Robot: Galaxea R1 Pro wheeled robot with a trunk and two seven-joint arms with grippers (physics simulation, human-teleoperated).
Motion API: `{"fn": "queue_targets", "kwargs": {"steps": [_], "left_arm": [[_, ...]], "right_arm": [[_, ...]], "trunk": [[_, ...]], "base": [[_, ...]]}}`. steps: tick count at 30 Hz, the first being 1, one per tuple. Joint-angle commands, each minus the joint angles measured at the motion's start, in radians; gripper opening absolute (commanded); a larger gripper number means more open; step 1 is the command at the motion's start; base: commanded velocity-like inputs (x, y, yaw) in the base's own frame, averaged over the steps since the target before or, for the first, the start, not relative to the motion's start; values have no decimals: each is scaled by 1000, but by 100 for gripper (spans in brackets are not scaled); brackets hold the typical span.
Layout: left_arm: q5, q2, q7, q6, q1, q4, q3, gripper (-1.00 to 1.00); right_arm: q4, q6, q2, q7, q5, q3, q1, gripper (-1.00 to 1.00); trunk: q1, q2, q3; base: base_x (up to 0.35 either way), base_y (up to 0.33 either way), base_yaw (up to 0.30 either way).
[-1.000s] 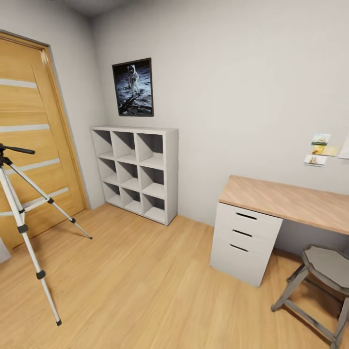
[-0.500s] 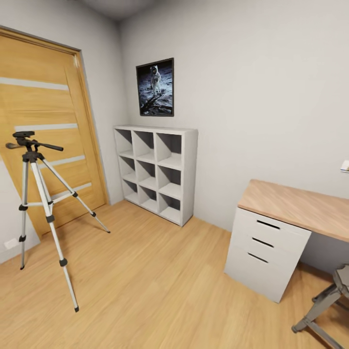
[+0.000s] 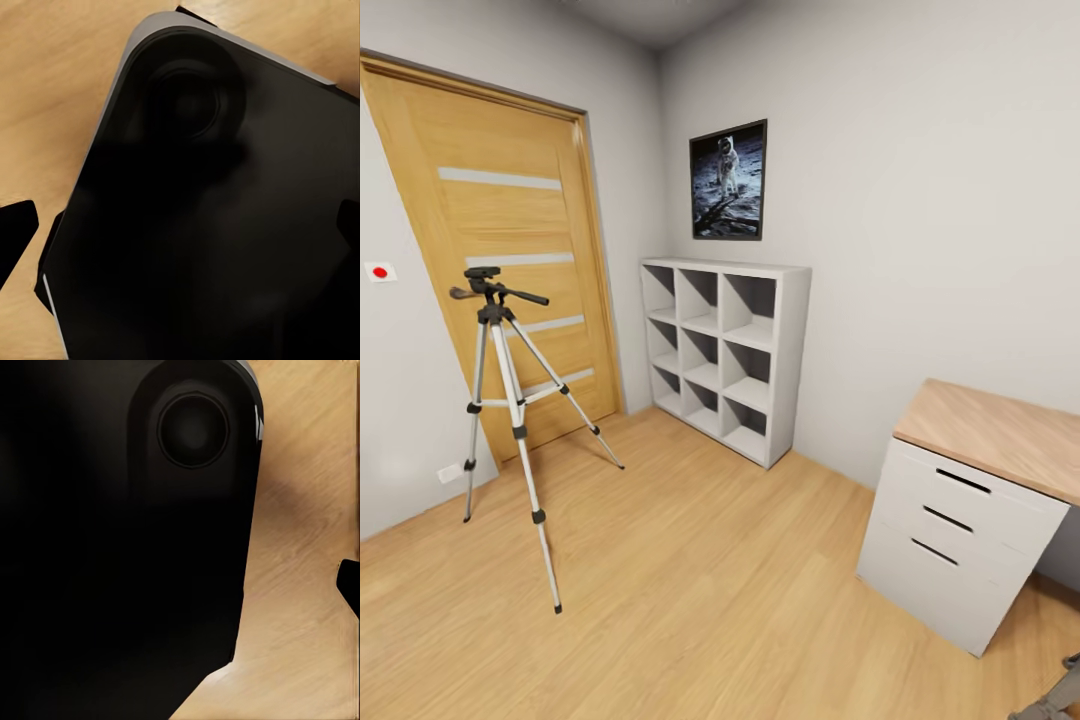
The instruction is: Attach the digital camera to the camera tripod in the bedroom.
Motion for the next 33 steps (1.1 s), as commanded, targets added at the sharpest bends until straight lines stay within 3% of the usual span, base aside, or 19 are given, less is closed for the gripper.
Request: {"fn": "queue_targets", "kwargs": {"steps": [1, 20, 33], "left_arm": [[0, -1, 0, -2, 0, -1, 6, 100], [0, 0, -1, 0, 0, -2, 4, 100], [-5, 0, -1, 0, 0, -2, -1, 100]], "right_arm": [[0, -2, 0, 0, 6, -1, 0, 100], [0, -2, 0, 0, 6, -1, 0, 100], [0, -2, -3, 0, 6, -1, 0, 100]], "trunk": [[0, 0, -1], [0, 0, -1], [0, 0, -1]], "base": [[-103, -156, 267], [-16, -84, 264], [0, -271, 48]]}}
